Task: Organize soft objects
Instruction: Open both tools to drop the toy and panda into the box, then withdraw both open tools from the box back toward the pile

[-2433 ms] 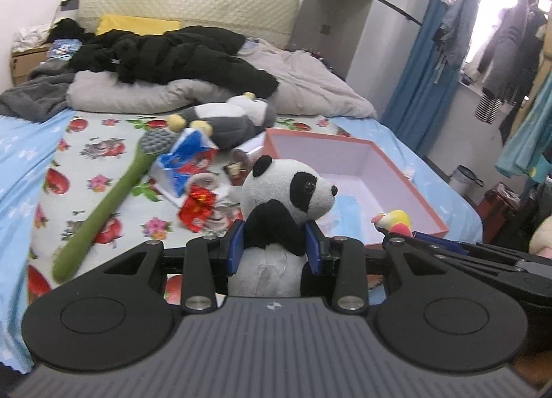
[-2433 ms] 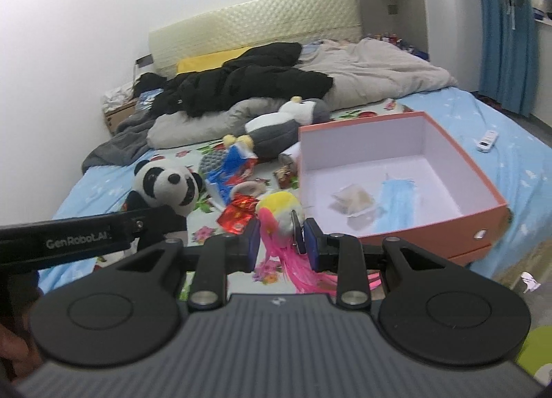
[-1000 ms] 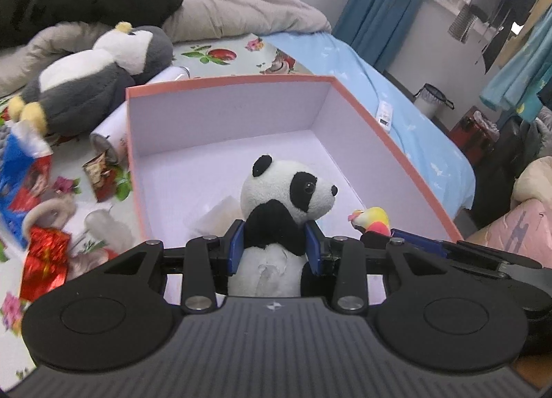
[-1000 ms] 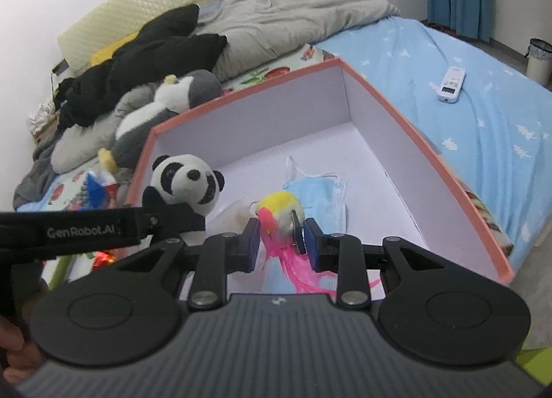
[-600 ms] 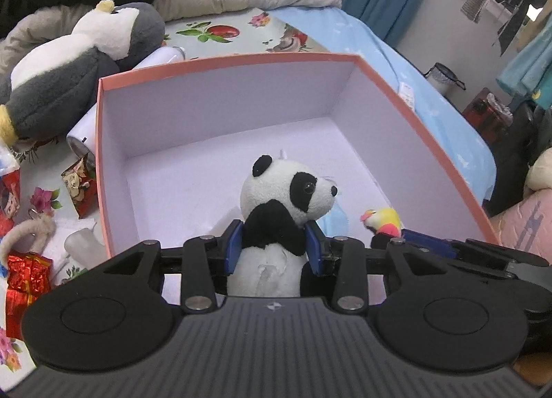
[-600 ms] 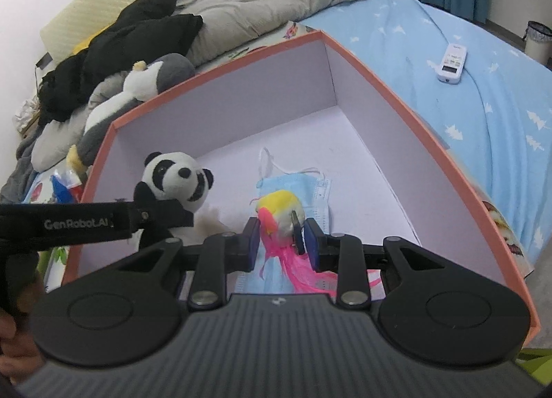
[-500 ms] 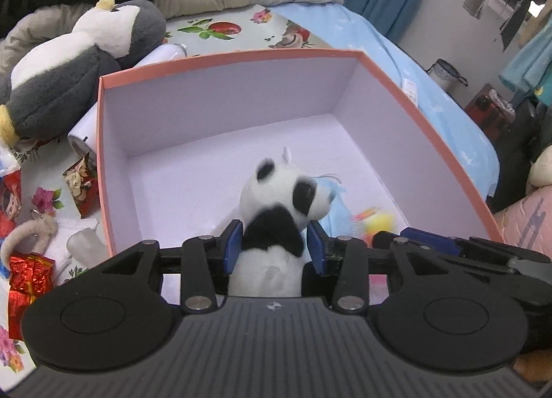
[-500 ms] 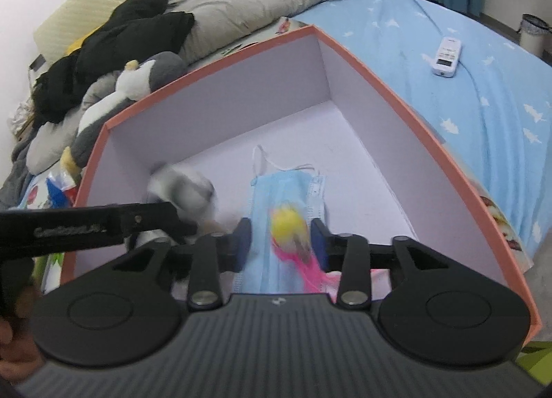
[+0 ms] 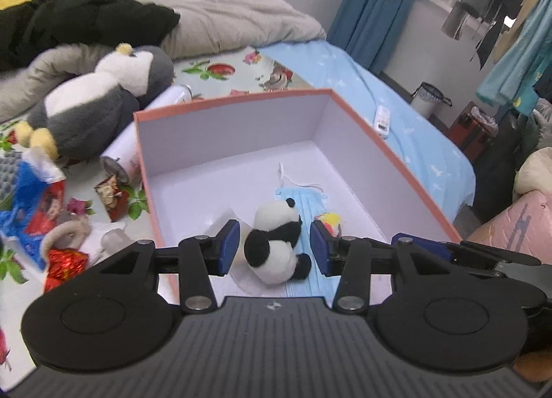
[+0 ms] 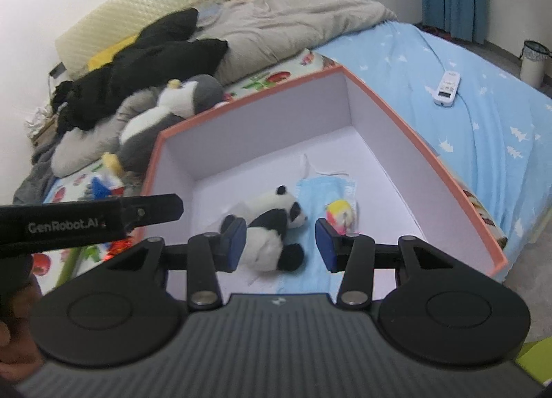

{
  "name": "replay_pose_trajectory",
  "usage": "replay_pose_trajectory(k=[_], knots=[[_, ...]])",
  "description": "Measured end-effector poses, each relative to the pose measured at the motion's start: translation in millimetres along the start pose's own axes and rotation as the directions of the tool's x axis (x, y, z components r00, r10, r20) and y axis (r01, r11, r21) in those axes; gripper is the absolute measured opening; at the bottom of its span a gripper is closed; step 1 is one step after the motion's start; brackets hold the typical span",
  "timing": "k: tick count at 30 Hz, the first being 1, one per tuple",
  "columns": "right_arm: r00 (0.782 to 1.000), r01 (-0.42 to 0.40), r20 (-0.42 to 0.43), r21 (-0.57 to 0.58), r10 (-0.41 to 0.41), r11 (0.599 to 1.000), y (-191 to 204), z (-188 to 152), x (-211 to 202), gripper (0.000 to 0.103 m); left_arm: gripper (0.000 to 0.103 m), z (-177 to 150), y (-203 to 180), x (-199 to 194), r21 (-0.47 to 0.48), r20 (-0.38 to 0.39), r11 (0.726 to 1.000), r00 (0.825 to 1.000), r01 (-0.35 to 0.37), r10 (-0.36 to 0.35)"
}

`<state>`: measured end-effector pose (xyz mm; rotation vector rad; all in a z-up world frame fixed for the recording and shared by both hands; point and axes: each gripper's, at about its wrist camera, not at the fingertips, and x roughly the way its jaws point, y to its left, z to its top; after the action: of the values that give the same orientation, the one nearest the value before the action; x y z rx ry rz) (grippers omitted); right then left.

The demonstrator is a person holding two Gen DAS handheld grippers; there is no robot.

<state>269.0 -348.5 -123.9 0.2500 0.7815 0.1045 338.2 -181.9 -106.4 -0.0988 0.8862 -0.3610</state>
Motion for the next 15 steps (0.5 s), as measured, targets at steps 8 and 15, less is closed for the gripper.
replay_pose_trajectory(k=[8,15], knots=[[0.999,-0.030,0.041,-0.023,0.031,0.999,26.8,-25.3,-49.2,0.047,0.051,-34.7,-2.4,-70.7,0.004,0.063,1.000,0.998,0.002,-0.002],[0.997,-0.038,0.068,-0.048,0.042,0.998,46.0,-46.0,-85.2,0.047,0.051,-68.0,-3.7,-119.2,0.002,0.102,1.000,0.995,0.006,-0.006]])
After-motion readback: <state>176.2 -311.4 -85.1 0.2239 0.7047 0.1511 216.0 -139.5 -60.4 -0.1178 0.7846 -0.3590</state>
